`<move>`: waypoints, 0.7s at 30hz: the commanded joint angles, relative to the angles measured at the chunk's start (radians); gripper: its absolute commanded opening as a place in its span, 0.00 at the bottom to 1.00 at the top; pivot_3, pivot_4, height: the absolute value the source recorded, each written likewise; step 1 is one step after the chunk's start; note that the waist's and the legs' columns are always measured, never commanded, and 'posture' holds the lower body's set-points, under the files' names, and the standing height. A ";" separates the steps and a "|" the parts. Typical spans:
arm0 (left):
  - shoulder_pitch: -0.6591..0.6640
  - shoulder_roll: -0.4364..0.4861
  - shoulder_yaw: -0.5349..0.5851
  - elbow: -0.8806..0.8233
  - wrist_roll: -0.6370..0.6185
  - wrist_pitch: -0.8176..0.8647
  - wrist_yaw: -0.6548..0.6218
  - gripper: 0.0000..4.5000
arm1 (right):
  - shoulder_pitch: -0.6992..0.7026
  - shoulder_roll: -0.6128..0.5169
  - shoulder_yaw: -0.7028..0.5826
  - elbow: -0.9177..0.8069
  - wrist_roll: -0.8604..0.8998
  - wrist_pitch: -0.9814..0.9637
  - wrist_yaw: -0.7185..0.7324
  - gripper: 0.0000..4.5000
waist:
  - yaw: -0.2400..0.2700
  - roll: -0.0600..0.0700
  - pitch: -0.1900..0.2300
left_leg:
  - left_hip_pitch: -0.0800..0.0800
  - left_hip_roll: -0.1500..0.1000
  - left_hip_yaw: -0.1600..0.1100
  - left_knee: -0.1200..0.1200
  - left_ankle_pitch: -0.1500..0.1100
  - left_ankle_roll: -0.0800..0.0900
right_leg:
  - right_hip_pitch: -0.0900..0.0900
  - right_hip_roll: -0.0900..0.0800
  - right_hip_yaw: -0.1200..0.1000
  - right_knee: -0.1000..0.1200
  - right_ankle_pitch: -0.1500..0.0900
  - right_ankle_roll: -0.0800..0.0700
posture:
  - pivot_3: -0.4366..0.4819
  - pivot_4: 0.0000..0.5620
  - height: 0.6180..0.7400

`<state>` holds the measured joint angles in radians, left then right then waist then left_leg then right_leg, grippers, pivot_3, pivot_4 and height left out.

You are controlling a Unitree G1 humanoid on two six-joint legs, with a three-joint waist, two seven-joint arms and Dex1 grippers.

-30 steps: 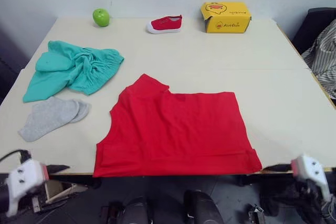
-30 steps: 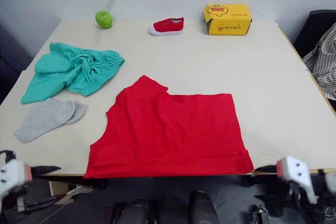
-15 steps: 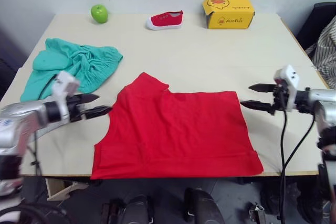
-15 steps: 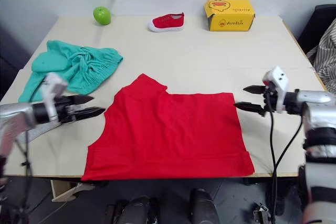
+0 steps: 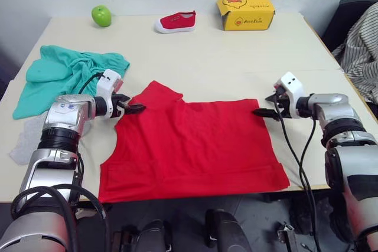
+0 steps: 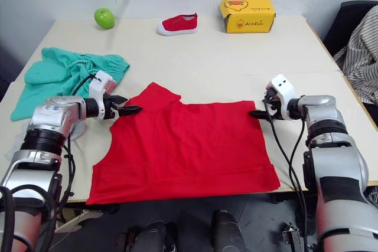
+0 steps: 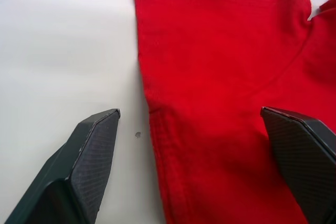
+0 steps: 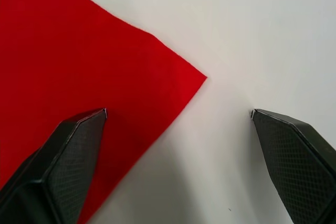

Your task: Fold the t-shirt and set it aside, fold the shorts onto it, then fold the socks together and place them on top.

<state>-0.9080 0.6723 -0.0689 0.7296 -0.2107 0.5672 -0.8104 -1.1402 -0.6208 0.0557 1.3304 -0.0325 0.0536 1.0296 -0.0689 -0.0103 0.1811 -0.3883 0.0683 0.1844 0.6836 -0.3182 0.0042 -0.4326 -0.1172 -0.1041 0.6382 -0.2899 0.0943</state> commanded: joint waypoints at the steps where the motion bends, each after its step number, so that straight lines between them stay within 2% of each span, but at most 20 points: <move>1: -0.031 0.007 0.017 0.016 0.022 -0.022 -0.023 1.00 | -0.027 0.020 -0.029 0.001 -0.007 -0.009 -0.027 1.00 | -0.003 0.000 0.000 | 0.000 0.000 0.000 0.000 0.000 0.000 | 0.000 0.000 0.000 0.000 0.000 0.000 | 0.48 0.27 1.00; 9: -0.002 0.027 0.030 -0.016 0.036 0.003 -0.058 1.00 | -0.013 0.060 -0.061 0.008 -0.014 0.005 -0.032 1.00 | -0.016 0.000 0.000 | 0.000 0.000 0.000 0.000 0.000 0.000 | 0.000 0.000 0.000 0.001 0.000 0.000 | 0.48 0.27 1.00; 12: 0.002 0.028 0.035 -0.021 0.038 0.007 -0.060 1.00 | -0.012 0.070 -0.079 0.008 -0.007 -0.005 -0.029 0.80 | -0.017 0.000 0.000 | 0.000 0.000 0.000 0.000 0.000 0.000 | 0.000 0.000 0.000 0.001 0.000 0.000 | 0.48 0.27 1.00; 21: -0.010 0.010 0.054 0.007 0.042 0.007 -0.042 1.00 | 0.002 0.080 -0.089 0.003 -0.014 -0.029 -0.016 0.08 | -0.016 0.000 0.000 | 0.000 0.000 0.000 0.000 0.000 0.000 | 0.000 0.000 0.001 0.001 0.000 0.000 | 0.48 0.27 1.00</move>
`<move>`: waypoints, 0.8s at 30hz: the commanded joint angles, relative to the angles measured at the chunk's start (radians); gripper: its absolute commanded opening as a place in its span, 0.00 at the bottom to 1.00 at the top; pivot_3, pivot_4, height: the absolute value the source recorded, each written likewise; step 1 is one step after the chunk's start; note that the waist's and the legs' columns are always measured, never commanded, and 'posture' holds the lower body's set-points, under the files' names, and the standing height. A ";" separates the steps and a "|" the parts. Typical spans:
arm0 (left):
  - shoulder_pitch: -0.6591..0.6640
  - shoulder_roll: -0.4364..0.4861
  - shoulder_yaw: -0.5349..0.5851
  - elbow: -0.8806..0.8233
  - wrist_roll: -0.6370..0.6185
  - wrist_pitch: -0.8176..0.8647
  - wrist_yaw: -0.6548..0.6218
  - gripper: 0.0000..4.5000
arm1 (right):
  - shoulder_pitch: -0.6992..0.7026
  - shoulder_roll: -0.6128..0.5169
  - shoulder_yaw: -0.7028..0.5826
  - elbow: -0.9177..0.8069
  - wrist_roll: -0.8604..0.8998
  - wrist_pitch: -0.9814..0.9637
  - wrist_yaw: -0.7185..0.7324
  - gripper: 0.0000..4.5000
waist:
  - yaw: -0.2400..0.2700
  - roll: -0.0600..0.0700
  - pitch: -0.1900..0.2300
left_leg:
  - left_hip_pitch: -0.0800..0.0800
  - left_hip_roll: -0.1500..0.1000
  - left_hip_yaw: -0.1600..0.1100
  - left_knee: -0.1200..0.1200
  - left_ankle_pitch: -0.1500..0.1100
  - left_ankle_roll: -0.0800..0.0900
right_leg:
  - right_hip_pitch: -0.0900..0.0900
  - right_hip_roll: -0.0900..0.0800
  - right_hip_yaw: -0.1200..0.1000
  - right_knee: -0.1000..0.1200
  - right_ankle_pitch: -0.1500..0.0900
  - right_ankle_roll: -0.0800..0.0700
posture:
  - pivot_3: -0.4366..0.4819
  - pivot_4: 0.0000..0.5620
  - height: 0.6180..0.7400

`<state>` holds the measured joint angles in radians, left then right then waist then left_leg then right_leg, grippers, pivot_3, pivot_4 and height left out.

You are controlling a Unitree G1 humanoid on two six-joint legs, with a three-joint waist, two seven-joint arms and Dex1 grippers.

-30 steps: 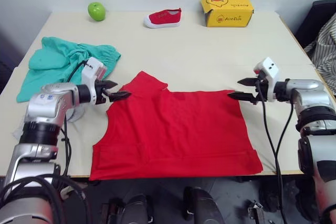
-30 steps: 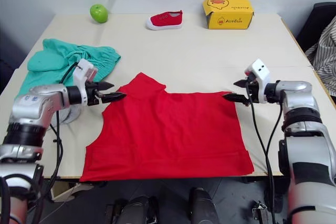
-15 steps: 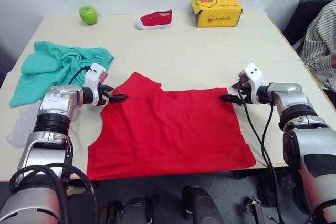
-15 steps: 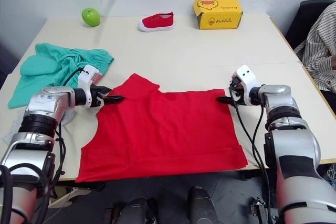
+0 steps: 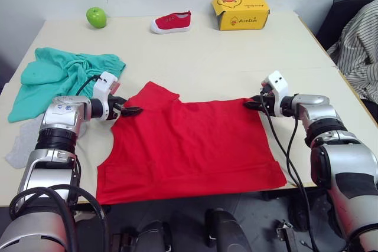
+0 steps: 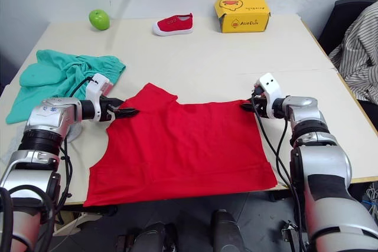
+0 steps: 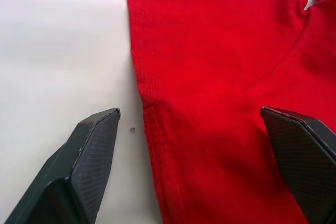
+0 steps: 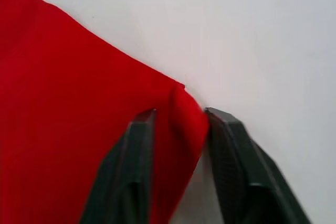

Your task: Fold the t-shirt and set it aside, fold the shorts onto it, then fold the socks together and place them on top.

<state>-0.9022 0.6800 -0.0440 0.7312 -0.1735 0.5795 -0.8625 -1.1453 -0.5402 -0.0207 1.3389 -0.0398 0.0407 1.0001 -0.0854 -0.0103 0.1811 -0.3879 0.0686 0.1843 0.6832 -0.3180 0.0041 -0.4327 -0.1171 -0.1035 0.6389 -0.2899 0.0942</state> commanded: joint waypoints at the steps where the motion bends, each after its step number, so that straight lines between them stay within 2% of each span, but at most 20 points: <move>1: -0.026 -0.004 0.035 0.019 0.003 -0.006 0.016 1.00 | 0.011 -0.003 -0.011 -0.008 -0.007 -0.022 0.019 0.01 | 0.000 0.000 0.000 | 0.000 0.000 0.000 0.000 0.000 0.000 | 0.000 0.000 0.000 0.000 0.000 0.000 | 0.48 0.27 1.00; 14: -0.186 -0.123 0.026 0.339 0.088 -0.126 0.083 1.00 | 0.066 -0.020 -0.017 -0.038 0.003 -0.067 0.132 0.01 | 0.006 0.000 0.000 | 0.001 -0.001 0.000 0.000 0.000 0.000 | 0.002 0.000 -0.001 0.000 0.000 0.000 | 0.48 0.27 1.00; 18: -0.217 -0.152 0.031 0.393 0.103 -0.151 0.059 0.80 | 0.080 -0.020 -0.022 -0.049 0.002 -0.071 0.151 0.00 | 0.008 0.000 0.000 | 0.003 -0.001 -0.001 0.001 0.000 0.000 | 0.004 0.000 -0.001 0.000 0.000 0.000 | 0.48 0.27 1.00; 24: -0.228 -0.166 0.035 0.413 0.122 -0.198 0.057 0.37 | 0.087 -0.019 -0.030 -0.058 0.008 -0.076 0.165 0.00 | 0.006 0.000 0.000 | 0.002 -0.001 -0.001 0.001 0.000 0.000 | 0.004 0.000 -0.001 0.000 0.000 0.000 | 0.48 0.27 1.00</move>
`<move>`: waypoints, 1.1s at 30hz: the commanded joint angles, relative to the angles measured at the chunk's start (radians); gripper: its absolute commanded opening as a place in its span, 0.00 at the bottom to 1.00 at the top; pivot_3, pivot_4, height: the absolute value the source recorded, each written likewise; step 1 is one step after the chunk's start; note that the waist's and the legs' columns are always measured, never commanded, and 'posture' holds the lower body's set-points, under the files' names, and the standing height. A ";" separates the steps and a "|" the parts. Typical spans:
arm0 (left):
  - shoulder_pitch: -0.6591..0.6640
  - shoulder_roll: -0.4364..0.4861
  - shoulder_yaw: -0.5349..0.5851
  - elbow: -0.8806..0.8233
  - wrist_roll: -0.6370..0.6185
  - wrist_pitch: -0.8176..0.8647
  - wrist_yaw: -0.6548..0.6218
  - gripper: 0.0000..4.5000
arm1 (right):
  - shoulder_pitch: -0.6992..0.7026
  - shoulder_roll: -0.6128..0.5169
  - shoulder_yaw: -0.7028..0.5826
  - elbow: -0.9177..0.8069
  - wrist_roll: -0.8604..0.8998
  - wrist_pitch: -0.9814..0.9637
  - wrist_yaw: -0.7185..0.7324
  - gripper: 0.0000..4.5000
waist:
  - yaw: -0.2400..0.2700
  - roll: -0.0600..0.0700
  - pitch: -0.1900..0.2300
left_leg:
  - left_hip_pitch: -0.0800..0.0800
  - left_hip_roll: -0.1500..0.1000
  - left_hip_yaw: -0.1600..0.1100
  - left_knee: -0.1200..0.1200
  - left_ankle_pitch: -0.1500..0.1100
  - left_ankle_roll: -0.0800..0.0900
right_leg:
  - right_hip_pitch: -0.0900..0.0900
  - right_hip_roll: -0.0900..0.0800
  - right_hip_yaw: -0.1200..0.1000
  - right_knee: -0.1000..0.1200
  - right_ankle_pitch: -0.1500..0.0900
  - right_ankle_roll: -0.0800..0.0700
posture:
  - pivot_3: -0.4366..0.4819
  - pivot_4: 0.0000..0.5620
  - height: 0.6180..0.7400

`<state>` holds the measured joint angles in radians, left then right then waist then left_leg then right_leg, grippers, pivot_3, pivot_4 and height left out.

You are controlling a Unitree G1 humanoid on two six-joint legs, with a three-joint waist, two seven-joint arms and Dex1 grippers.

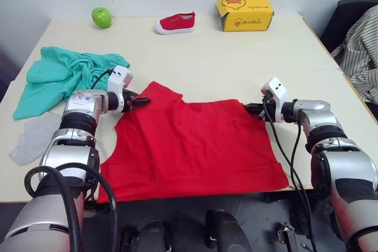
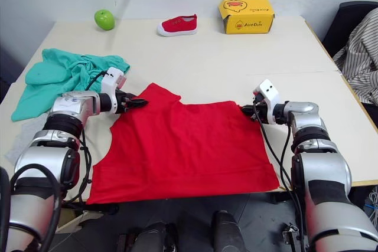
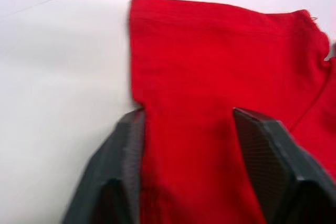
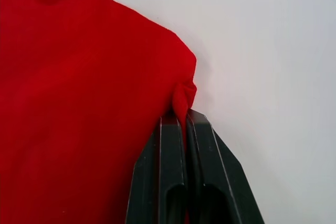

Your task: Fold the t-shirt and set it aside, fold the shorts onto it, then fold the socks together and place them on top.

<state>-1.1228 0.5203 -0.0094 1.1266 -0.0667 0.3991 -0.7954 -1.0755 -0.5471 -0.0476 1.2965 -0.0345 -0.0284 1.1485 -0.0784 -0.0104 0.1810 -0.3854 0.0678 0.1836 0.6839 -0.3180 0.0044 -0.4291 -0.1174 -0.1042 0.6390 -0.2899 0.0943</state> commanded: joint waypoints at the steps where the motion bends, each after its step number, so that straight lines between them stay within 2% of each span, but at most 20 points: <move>1: -0.006 -0.008 0.008 0.017 0.012 -0.031 -0.003 0.30 | 0.018 -0.012 -0.005 -0.017 0.005 -0.009 0.018 0.00 | -0.001 0.000 0.000 | 0.000 0.000 0.000 0.000 0.000 0.000 | 0.000 0.000 0.000 0.000 0.000 0.000 | 0.48 0.27 1.00; 5: 0.005 -0.003 0.030 0.010 0.000 -0.076 0.001 0.01 | 0.020 -0.014 -0.012 -0.018 0.015 -0.020 0.017 0.00 | -0.002 0.000 0.000 | 0.000 0.000 0.000 0.000 0.000 0.000 | 0.000 0.000 0.000 0.000 0.000 0.000 | 0.48 0.27 1.00; 12: 0.045 0.026 0.085 -0.045 -0.038 -0.106 -0.028 0.00 | 0.011 -0.026 -0.049 -0.025 0.052 -0.028 0.028 0.00 | -0.005 0.000 0.000 | 0.000 0.000 0.000 0.000 0.000 0.000 | -0.001 0.000 0.000 0.000 0.000 0.000 | 0.48 0.27 1.00; 17: 0.085 0.068 0.113 -0.178 -0.074 -0.065 -0.110 0.00 | -0.017 -0.046 -0.107 -0.036 0.106 -0.028 0.063 0.00 | -0.005 0.000 0.000 | -0.001 0.000 0.000 0.000 0.000 0.000 | -0.001 0.000 0.000 0.000 0.000 0.000 | 0.48 0.27 1.00; 24: 0.167 0.124 0.125 -0.389 -0.105 0.023 -0.146 0.00 | -0.031 -0.084 -0.156 -0.061 0.161 -0.004 0.125 0.00 | -0.005 0.000 0.000 | -0.001 0.000 0.000 -0.001 0.000 0.000 | -0.001 0.000 0.000 0.000 0.000 0.000 | 0.48 0.27 1.00; 33: 0.460 0.205 0.161 -0.843 -0.174 0.186 -0.143 0.00 | 0.101 -0.137 -0.159 -0.178 0.206 0.016 0.222 0.00 | -0.001 0.000 0.000 | -0.001 0.000 -0.001 -0.001 0.000 0.000 | -0.001 0.000 0.001 0.000 0.000 0.000 | 0.48 0.27 1.00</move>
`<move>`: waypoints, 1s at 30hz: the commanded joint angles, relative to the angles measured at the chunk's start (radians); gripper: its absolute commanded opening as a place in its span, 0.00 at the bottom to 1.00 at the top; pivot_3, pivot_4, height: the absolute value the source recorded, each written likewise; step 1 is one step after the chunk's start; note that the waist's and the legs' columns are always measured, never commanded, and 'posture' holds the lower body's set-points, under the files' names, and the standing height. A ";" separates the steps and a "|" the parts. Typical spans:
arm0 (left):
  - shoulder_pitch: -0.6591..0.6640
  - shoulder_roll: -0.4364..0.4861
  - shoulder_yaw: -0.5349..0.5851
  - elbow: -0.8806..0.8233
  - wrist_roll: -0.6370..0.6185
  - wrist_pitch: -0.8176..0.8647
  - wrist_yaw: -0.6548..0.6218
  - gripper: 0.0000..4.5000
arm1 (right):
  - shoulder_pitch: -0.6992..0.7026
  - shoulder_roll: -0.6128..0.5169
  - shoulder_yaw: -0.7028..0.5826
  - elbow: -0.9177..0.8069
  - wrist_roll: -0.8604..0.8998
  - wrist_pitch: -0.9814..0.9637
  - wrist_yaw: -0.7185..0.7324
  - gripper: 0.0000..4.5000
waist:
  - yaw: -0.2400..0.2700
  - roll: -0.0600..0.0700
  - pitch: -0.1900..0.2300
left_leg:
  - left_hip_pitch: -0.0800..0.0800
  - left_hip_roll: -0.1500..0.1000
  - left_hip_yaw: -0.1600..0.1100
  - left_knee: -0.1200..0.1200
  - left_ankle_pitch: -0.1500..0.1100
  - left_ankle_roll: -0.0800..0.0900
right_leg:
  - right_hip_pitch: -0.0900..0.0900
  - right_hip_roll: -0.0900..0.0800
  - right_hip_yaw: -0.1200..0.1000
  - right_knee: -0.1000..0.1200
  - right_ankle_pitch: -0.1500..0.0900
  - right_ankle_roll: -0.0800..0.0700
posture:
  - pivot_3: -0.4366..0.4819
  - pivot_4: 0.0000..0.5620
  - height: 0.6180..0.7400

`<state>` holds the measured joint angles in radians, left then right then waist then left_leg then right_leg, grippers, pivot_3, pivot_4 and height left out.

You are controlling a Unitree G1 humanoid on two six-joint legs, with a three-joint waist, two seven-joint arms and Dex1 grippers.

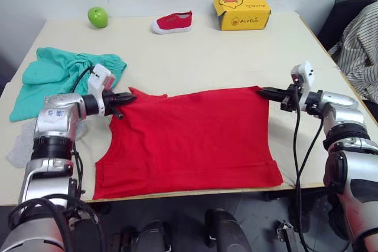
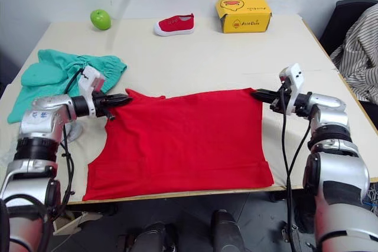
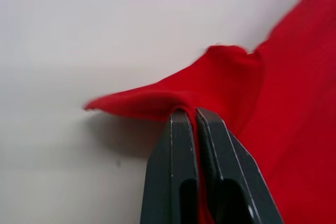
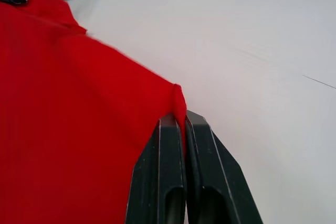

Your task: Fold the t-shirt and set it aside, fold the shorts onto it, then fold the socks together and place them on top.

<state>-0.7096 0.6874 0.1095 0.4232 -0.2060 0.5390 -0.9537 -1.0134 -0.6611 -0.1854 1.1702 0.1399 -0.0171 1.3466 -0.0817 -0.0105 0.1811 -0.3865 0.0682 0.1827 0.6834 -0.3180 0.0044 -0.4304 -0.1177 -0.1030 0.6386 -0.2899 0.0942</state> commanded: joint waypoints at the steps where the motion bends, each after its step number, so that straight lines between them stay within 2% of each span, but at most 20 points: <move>1: 0.081 0.043 0.050 -0.183 -0.043 0.062 0.023 0.00 | 0.060 -0.023 -0.022 -0.067 0.037 0.001 0.023 0.00 | 0.004 0.000 0.000 | 0.000 0.000 -0.002 0.000 0.000 0.000 | 0.001 0.000 0.000 0.000 0.000 0.000 | 0.48 0.27 1.00; 6: 0.221 0.038 0.082 -0.346 -0.074 0.122 0.091 0.00 | 0.177 -0.004 0.001 -0.143 0.035 -0.031 0.008 0.00 | 0.012 0.000 0.000 | 0.001 0.000 -0.008 0.000 0.000 0.000 | 0.000 0.000 0.001 0.001 0.000 0.000 | 0.48 0.27 1.00; 13: 0.287 0.046 0.073 -0.391 -0.084 0.128 0.126 0.00 | 0.281 0.006 0.048 -0.216 0.011 -0.063 -0.022 0.00 | 0.026 0.000 0.000 | 0.001 0.000 -0.007 0.001 0.000 0.000 | 0.000 0.000 0.001 0.001 0.000 0.000 | 0.48 0.27 1.00; 15: 0.285 0.064 0.074 -0.380 -0.091 0.143 0.112 0.12 | 0.284 0.000 0.040 -0.238 0.038 -0.005 -0.012 0.00 | 0.027 0.000 0.000 | 0.001 0.000 -0.007 0.001 0.000 0.000 | 0.001 0.000 0.001 0.001 0.000 0.000 | 0.48 0.27 1.00; 16: 0.281 0.077 0.077 -0.379 -0.109 0.156 0.086 0.15 | 0.287 -0.006 0.039 -0.255 0.048 0.009 0.003 0.10 | 0.027 0.000 0.000 | 0.001 0.000 -0.007 0.001 0.000 0.000 | 0.000 0.000 0.001 0.001 0.000 0.000 | 0.48 0.27 1.00; 17: 0.276 0.089 0.082 -0.382 -0.137 0.181 0.055 0.21 | 0.289 -0.012 0.040 -0.268 0.051 0.013 0.010 0.13 | 0.027 0.000 0.000 | 0.001 0.000 -0.007 0.001 0.000 0.000 | 0.000 0.000 0.001 0.001 0.000 0.000 | 0.48 0.27 1.00; 20: 0.227 0.155 0.073 -0.349 -0.182 0.287 -0.003 0.42 | 0.285 -0.045 0.052 -0.302 0.045 0.016 0.035 0.35 | 0.028 0.000 0.000 | 0.001 0.000 -0.007 0.001 0.000 0.000 | 0.000 0.000 0.001 0.001 0.000 0.000 | 0.48 0.27 1.00; 23: 0.104 0.199 0.034 -0.205 -0.164 0.329 -0.022 0.63 | 0.239 -0.079 0.059 -0.281 0.032 0.018 0.039 0.59 | 0.031 0.000 0.000 | 0.001 0.000 -0.007 0.001 0.000 0.000 | 0.001 0.000 0.000 0.001 0.000 0.000 | 0.48 0.27 1.00; 27: -0.073 0.171 -0.027 0.006 -0.123 0.347 -0.008 0.93 | 0.173 -0.100 0.079 -0.219 0.000 -0.010 0.030 0.91 | 0.033 0.000 0.000 | 0.001 -0.001 -0.005 0.001 0.000 0.000 | 0.001 0.000 0.000 0.001 0.000 0.000 | 0.48 0.27 1.00; 28: -0.112 0.157 -0.055 0.062 -0.098 0.329 -0.005 0.99 | 0.157 -0.101 0.089 -0.202 -0.010 -0.019 0.030 0.97 | 0.033 0.000 0.000 | 0.001 -0.001 -0.005 0.001 0.000 0.000 | 0.001 0.000 0.000 0.001 0.000 0.000 | 0.48 0.27 1.00; 30: -0.178 0.121 -0.110 0.164 -0.047 0.276 -0.002 0.99 | 0.129 -0.101 0.112 -0.166 -0.035 -0.023 0.038 0.97 | 0.032 0.000 0.000 | 0.001 -0.001 0.000 0.001 0.000 0.000 | 0.001 0.001 -0.001 0.000 0.000 0.000 | 0.48 0.27 1.00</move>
<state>-0.8522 0.8221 0.0347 0.5193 -0.2939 0.8588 -0.9563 -0.8641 -0.7434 -0.0847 0.9776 0.1236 -0.0247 1.3763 -0.0496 -0.0105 0.1811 -0.3855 0.0674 0.1827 0.6841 -0.3179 0.0045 -0.4292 -0.1172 -0.1039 0.6390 -0.2900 0.0939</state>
